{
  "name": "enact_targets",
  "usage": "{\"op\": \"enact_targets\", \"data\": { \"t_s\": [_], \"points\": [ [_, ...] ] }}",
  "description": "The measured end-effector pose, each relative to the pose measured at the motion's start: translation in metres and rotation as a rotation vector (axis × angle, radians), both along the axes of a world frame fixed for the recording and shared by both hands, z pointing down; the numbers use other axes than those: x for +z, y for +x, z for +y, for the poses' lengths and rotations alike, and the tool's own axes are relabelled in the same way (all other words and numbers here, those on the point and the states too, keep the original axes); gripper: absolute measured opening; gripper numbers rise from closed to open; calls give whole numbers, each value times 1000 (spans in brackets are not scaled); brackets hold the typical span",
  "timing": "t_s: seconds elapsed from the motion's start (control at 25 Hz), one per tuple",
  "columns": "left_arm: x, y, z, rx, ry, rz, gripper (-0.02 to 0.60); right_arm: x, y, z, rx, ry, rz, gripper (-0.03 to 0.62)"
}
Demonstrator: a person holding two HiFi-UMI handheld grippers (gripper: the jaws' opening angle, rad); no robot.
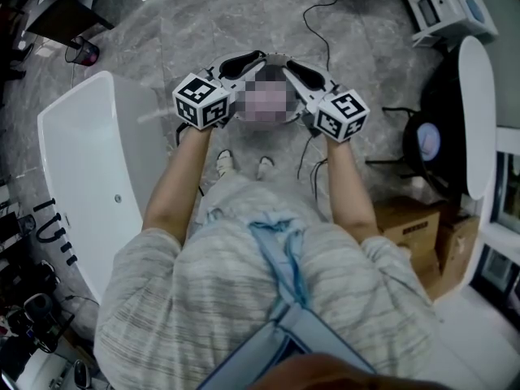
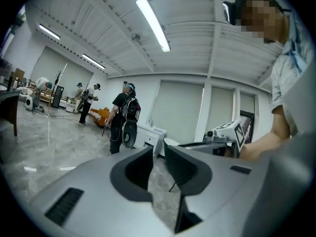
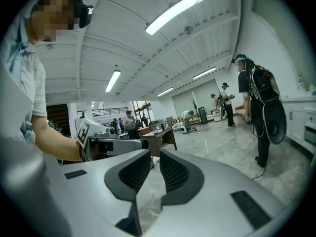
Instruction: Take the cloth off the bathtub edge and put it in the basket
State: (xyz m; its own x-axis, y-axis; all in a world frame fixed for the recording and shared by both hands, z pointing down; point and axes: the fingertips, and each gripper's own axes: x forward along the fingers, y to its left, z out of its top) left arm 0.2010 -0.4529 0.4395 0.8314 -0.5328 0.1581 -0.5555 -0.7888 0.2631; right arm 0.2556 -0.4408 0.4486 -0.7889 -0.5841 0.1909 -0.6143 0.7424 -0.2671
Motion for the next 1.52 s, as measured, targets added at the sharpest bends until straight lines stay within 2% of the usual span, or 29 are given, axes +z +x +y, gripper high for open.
{"op": "enact_targets", "data": {
  "t_s": [0.08, 0.12, 0.2, 0.6, 1.12, 1.52],
  "points": [
    [-8, -6, 3, -23, -3, 42, 71, -10, 5, 4, 12, 28, -9, 38],
    [-11, -9, 5, -30, 0, 55, 35, -15, 8, 5, 21, 41, -17, 5],
    [-17, -13, 10, -42, 13, 63, 6, -25, 12, 9, 34, 67, -25, 5],
    [-60, -16, 30, -66, 123, 158, 5, -69, 24, 26, 34, 197, -43, 4],
    [-69, 0, 45, -21, 164, 181, 5, -84, 33, 33, 21, 236, -55, 3],
    [-74, 3, 52, -24, 143, 190, 5, -97, 41, 36, 19, 257, -75, 3]
  ]
}}
